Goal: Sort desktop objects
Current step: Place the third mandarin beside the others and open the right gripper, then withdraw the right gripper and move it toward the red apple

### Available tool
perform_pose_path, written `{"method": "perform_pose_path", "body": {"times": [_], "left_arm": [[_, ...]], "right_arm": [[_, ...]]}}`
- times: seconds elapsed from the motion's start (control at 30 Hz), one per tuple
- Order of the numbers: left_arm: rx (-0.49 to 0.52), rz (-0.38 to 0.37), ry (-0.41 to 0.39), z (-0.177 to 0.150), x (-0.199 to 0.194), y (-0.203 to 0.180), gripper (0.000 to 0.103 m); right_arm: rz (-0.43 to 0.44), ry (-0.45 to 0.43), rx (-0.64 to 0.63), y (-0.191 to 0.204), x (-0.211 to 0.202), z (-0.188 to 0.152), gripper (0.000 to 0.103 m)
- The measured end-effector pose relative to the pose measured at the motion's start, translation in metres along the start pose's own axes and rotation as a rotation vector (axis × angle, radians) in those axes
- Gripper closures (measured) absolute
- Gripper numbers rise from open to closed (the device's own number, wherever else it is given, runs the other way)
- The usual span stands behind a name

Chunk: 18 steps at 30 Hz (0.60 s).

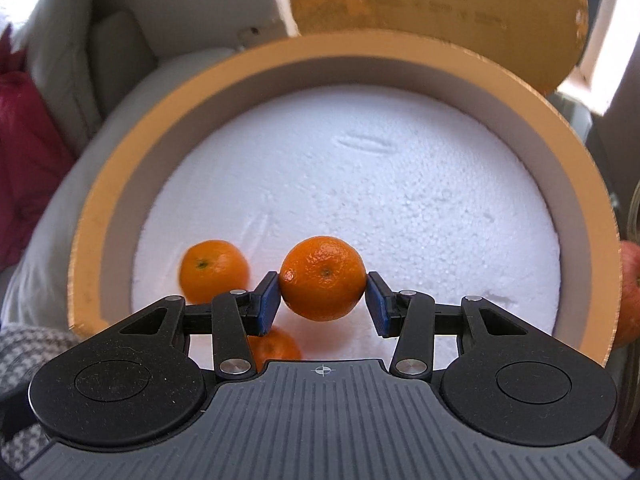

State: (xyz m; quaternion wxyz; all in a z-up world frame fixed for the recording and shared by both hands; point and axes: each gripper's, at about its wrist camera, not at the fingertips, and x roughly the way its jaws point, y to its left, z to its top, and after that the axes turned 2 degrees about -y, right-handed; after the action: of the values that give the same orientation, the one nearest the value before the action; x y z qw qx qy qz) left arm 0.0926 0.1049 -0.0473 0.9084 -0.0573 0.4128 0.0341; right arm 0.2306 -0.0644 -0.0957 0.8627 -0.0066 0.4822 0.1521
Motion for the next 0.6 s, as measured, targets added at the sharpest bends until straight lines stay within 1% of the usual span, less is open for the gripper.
{"method": "perform_pose_path", "body": {"times": [0.1,0.13,0.17,0.2,0.23,0.27,0.33,0.43,0.53,0.6], "left_arm": [[0.001,-0.002,0.009,-0.001,0.004,0.001,0.004],[0.003,-0.001,0.01,-0.002,0.004,0.001,0.004],[0.005,0.001,0.011,-0.002,0.004,0.0,0.004],[0.008,0.003,0.01,-0.002,0.002,0.0,0.004],[0.011,0.003,0.009,-0.002,0.001,-0.001,0.004],[0.014,0.004,0.008,-0.003,-0.001,-0.002,0.004],[0.02,0.004,0.003,-0.003,-0.006,-0.005,0.004],[0.03,0.001,-0.005,-0.005,-0.016,-0.012,0.004],[0.043,-0.006,-0.009,-0.01,-0.026,-0.02,0.004],[0.059,-0.015,-0.009,-0.014,-0.033,-0.028,0.004]], "right_arm": [[0.004,0.024,0.01,-0.003,0.009,-0.002,0.054],[0.012,0.032,0.009,-0.004,0.011,-0.003,0.051],[0.022,0.035,0.008,-0.004,0.012,-0.004,0.049],[0.024,0.029,0.008,-0.005,0.011,-0.003,0.048],[0.02,0.018,0.01,-0.005,0.007,-0.003,0.043],[0.018,0.006,0.014,-0.005,0.003,-0.003,0.042],[0.022,-0.018,0.025,-0.008,-0.009,-0.001,0.041],[0.032,-0.059,0.035,-0.013,-0.035,-0.004,0.037],[0.034,-0.098,0.049,-0.023,-0.066,-0.014,0.032],[0.041,-0.124,0.069,-0.032,-0.088,-0.025,0.03]]}}
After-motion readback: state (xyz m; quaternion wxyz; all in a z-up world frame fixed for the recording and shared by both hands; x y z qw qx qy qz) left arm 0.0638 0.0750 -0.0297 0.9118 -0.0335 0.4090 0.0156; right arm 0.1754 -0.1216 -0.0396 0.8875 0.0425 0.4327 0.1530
